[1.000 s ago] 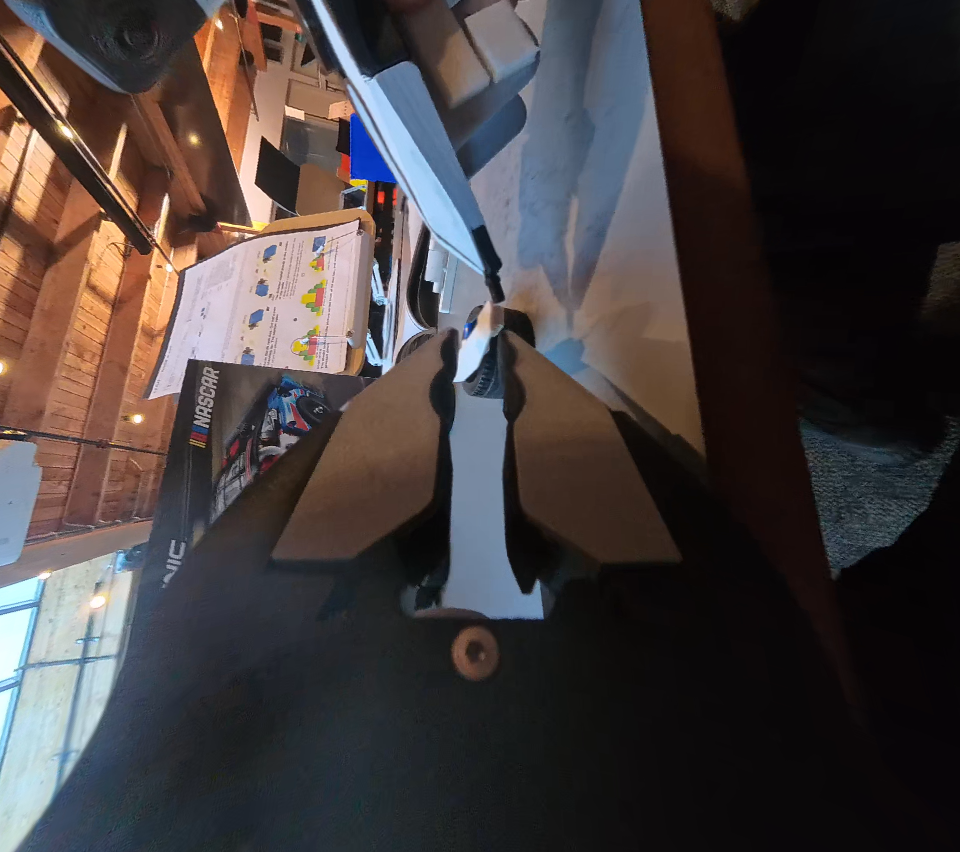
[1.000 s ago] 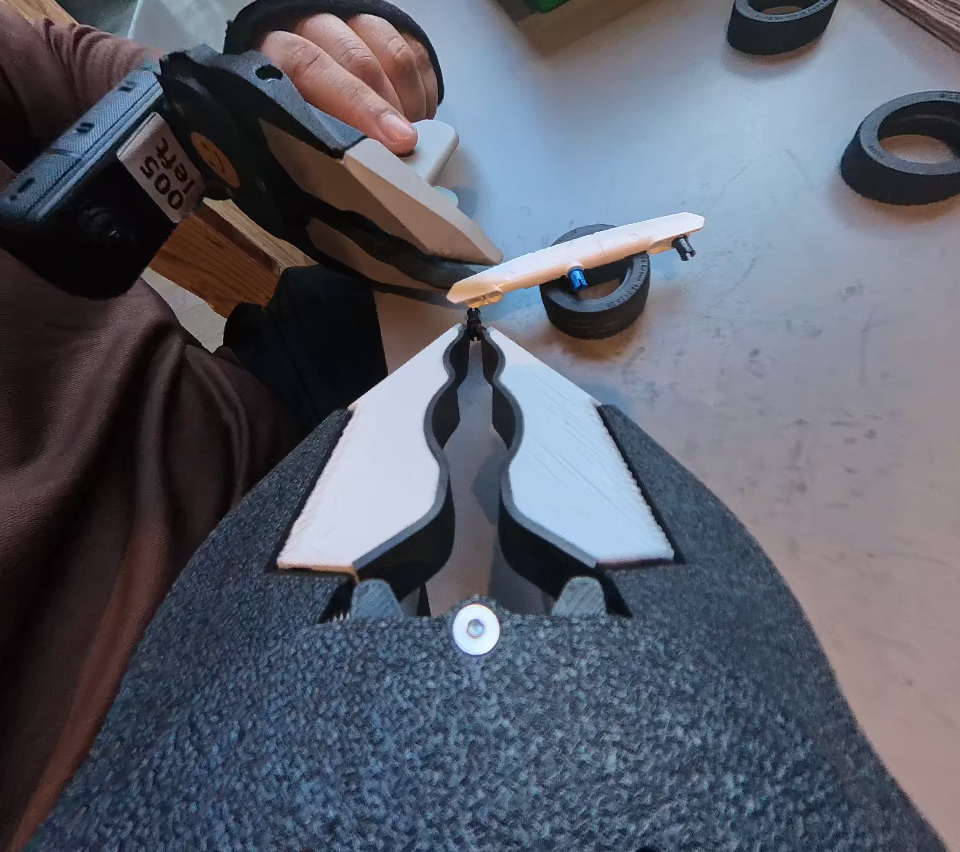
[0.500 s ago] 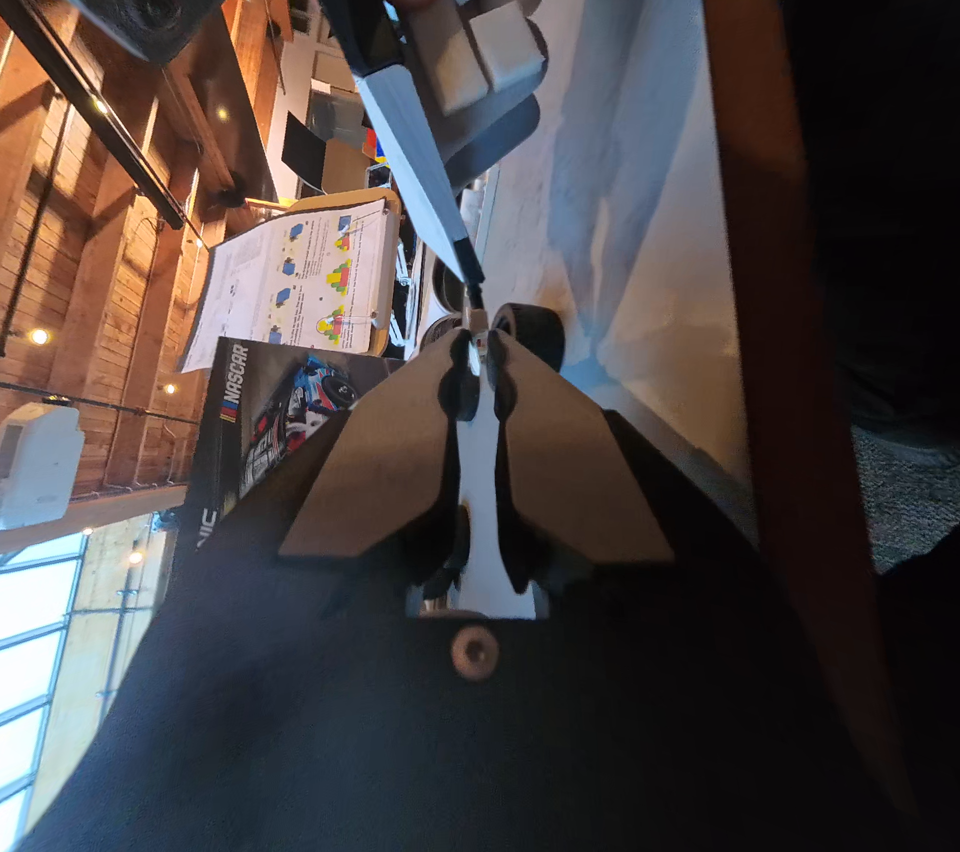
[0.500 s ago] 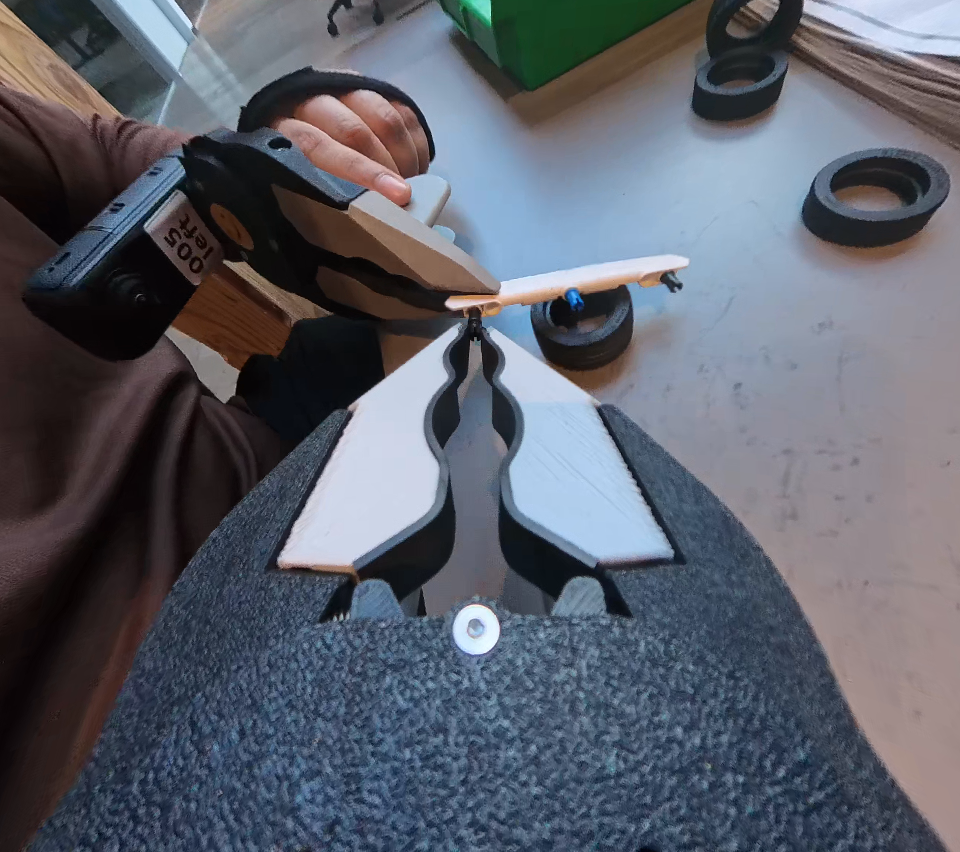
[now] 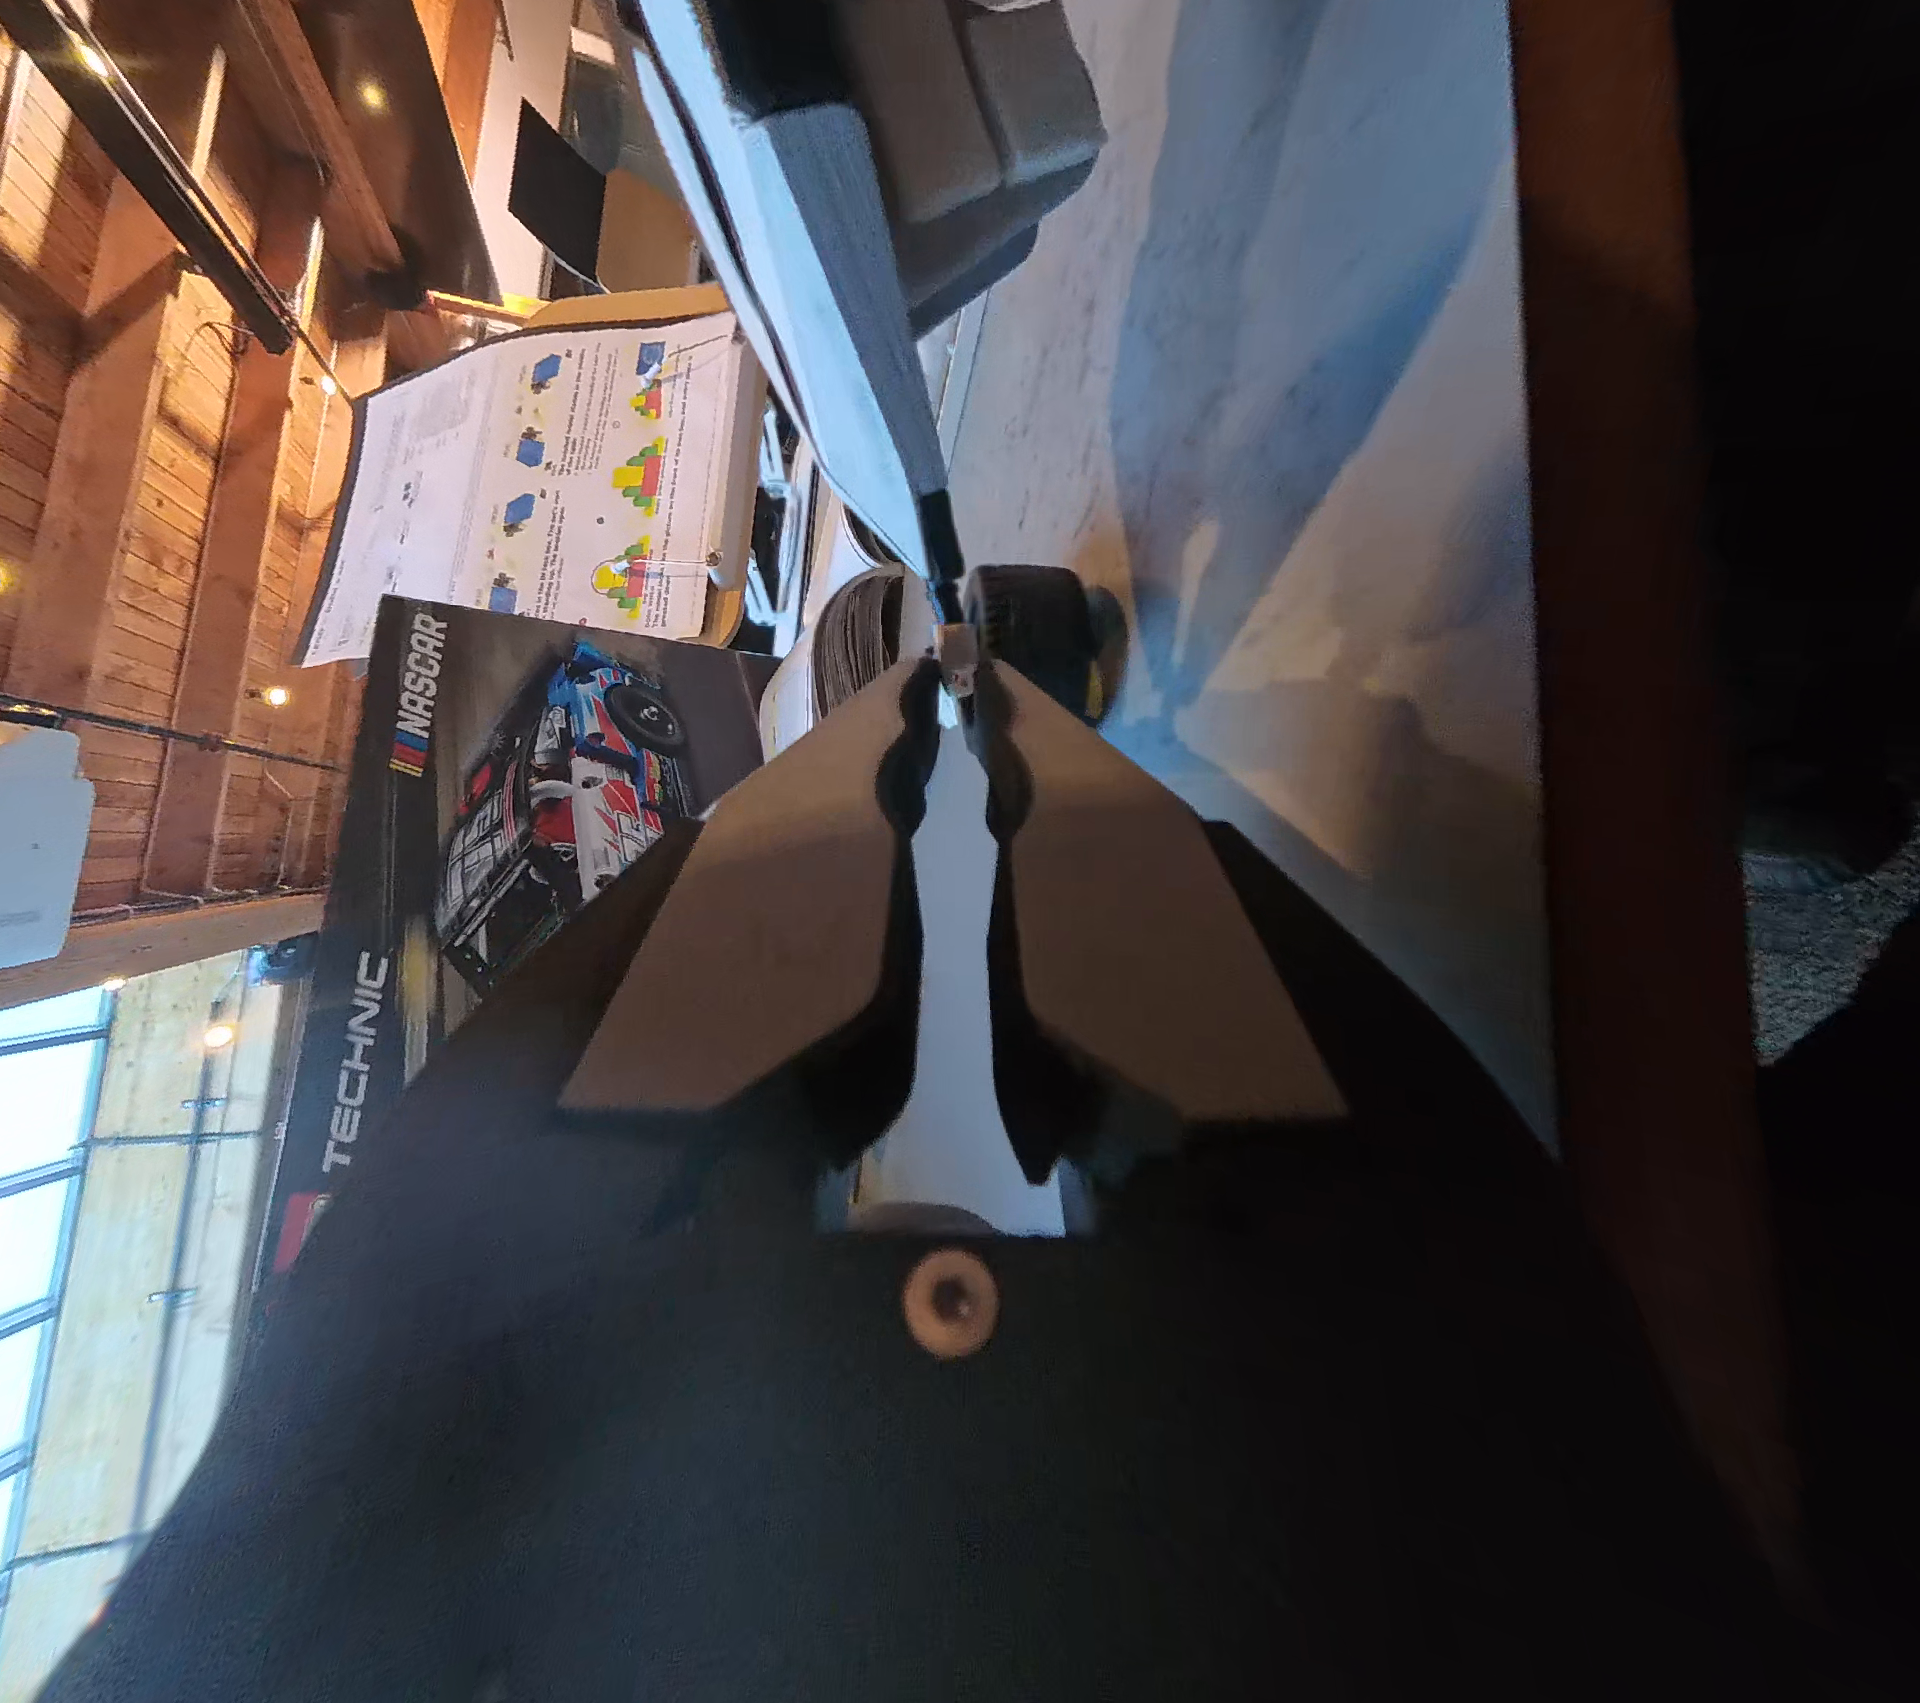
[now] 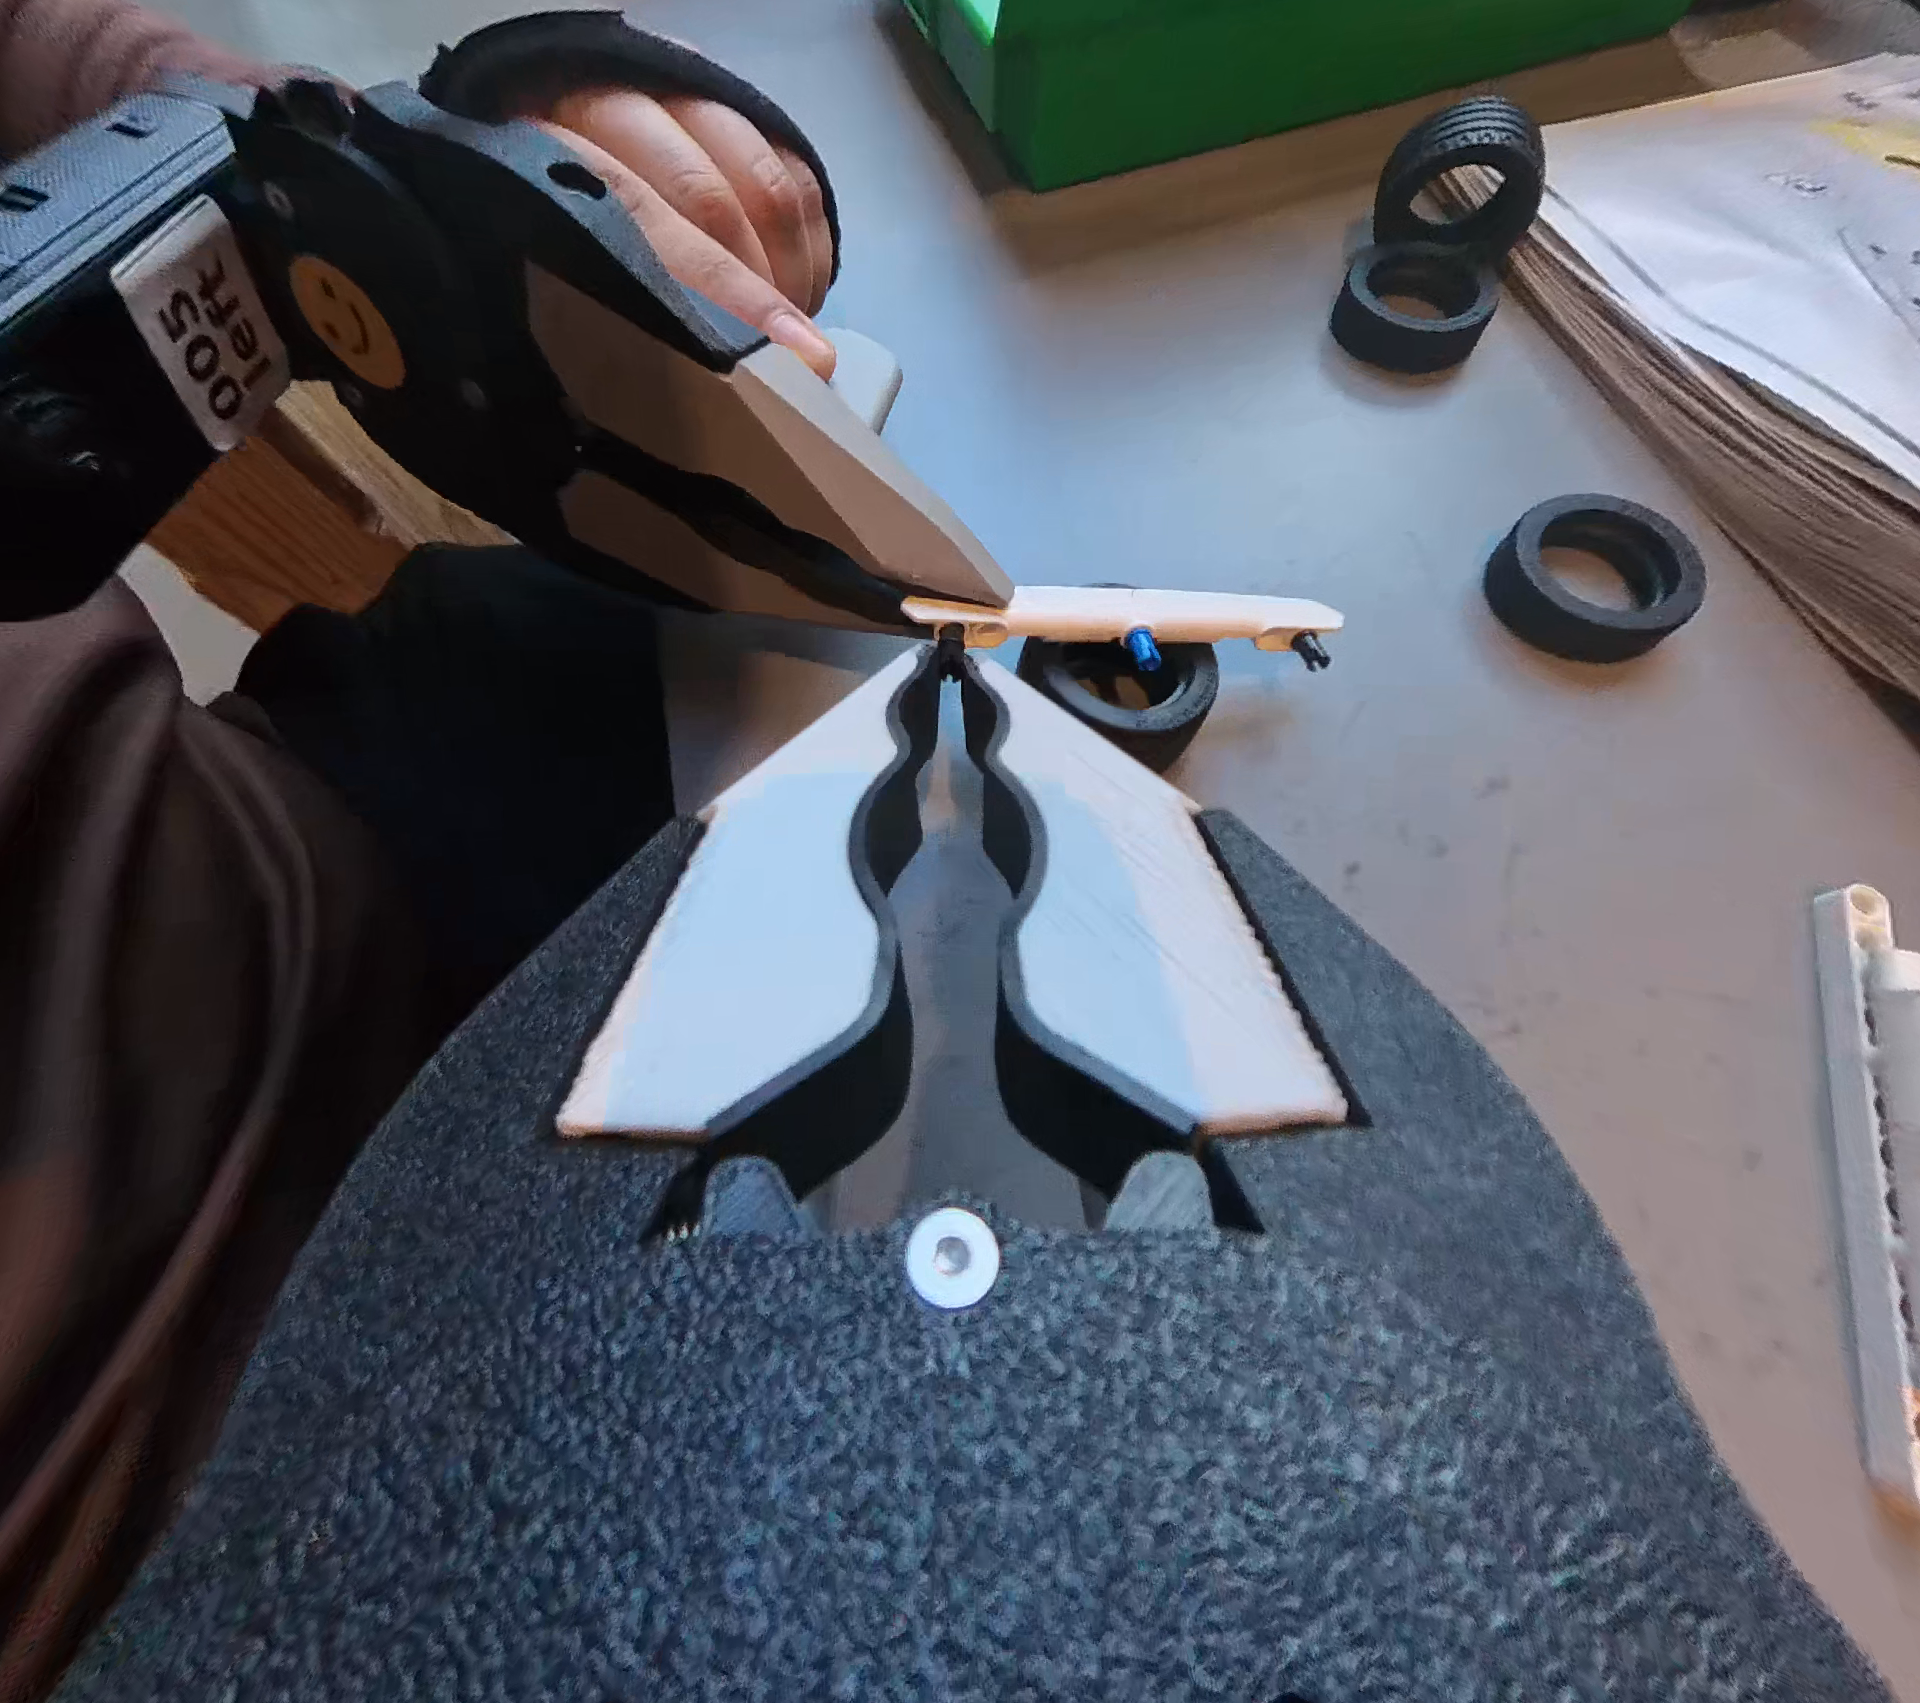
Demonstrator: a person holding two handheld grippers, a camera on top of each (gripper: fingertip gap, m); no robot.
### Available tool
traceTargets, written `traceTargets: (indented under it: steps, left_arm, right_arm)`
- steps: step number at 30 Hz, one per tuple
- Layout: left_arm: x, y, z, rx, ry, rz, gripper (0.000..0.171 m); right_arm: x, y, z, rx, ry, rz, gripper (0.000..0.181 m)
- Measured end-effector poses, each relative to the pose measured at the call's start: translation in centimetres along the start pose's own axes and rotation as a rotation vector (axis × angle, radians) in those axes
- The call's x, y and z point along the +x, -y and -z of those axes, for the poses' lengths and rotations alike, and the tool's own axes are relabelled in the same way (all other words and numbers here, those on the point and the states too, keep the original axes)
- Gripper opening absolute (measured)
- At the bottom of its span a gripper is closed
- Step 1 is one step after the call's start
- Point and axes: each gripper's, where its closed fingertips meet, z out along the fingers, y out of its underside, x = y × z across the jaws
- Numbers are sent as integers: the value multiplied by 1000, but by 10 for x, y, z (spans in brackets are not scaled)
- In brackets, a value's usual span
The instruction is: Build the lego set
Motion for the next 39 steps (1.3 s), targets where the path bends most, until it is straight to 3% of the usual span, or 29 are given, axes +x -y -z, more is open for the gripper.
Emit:
traceTargets:
  steps: [8,14,19,21,30,34,39]
  left_arm:
    - [6,5,-2,8,-15,-42,4]
    - [-23,-2,2,47,52,152,4]
    - [1,0,-6,30,-12,32,4]
    - [2,-2,-7,33,-42,83,6]
    - [-11,-6,-3,63,-61,272,34]
    - [-20,-1,7,91,-10,300,34]
    - [-11,-3,6,83,-65,325,35]
  right_arm:
    - [2,-2,-6,-32,-22,104,3]
    - [13,11,5,88,-4,-45,3]
    - [15,23,9,192,114,-264,4]
    - [17,23,12,220,140,-333,4]
    - [30,28,29,345,203,-582,4]
    - [28,31,29,374,216,-620,4]
    - [22,28,20,337,202,-571,4]
